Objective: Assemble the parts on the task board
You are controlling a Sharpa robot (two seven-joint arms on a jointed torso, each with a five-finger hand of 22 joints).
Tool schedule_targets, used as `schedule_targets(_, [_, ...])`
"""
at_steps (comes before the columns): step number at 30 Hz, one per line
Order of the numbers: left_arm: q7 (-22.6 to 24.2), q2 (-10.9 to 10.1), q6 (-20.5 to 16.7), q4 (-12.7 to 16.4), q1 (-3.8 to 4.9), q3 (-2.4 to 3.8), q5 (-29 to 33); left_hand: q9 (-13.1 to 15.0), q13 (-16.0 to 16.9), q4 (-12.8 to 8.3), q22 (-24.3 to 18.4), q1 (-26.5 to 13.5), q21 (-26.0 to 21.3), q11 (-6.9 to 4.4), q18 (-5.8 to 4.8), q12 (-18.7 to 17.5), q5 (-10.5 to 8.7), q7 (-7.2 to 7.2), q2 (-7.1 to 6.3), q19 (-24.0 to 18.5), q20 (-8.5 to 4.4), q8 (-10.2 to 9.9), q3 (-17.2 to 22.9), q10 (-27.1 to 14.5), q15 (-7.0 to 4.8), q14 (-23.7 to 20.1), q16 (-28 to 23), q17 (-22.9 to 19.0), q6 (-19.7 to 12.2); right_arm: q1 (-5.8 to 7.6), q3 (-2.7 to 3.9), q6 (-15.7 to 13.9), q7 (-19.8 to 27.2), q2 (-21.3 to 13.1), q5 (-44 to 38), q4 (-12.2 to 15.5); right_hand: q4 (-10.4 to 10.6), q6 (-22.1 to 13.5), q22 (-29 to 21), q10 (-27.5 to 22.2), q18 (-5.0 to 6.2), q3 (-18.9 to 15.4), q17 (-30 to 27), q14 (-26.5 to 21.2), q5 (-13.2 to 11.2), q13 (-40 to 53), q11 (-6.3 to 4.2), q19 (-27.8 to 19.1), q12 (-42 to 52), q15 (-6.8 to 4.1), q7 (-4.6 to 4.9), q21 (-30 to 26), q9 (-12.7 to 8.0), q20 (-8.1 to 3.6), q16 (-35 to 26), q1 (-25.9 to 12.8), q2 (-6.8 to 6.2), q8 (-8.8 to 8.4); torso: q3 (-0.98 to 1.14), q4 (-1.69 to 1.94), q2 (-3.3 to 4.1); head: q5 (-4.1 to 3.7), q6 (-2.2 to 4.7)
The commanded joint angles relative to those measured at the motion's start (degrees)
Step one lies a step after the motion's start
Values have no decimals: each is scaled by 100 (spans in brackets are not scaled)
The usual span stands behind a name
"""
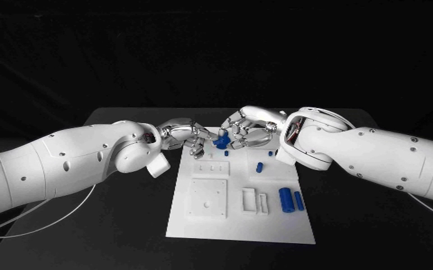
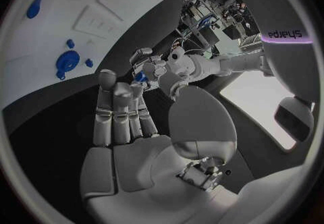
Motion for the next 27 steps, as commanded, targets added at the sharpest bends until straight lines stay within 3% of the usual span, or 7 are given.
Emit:
schedule_targets(1, [105,4,-172,-8,17,20,125,-8,8,-19,114,207,-30,-14,-117,38,27,-29,171,-40,-630,9,16,-33,-19,-2,27,8,63,-18,-18,185,15,6,-13,34,3,27,131,28,79,38,3,38,-23,-6,-4,20,30,9,5,18,3,-11,27,16,40,25,0,2,2,6,-11])
schedule_targets(20, [34,10,-255,-35,17,16,4,-7,5,-22,115,218,-27,-15,-116,46,43,-31,151,-38,-632,6,20,-25,-17,0,35,8,82,-52,-22,171,13,-16,232,176,9,42,128,20,79,35,-2,31,-25,-12,-7,13,29,5,1,20,-7,-6,24,-33,48,29,6,-1,3,-5,-19])
schedule_targets(27, [-9,4,-144,-6,17,13,-167,-5,-2,-30,115,232,-25,-15,-115,45,52,-33,135,-39,-634,8,25,-19,-13,-2,35,6,103,-52,-22,-114,10,-48,245,-3,10,15,123,-12,79,41,-16,6,-26,-22,0,-16,13,11,9,7,-27,2,4,-72,34,10,-2,1,1,-7,-17])
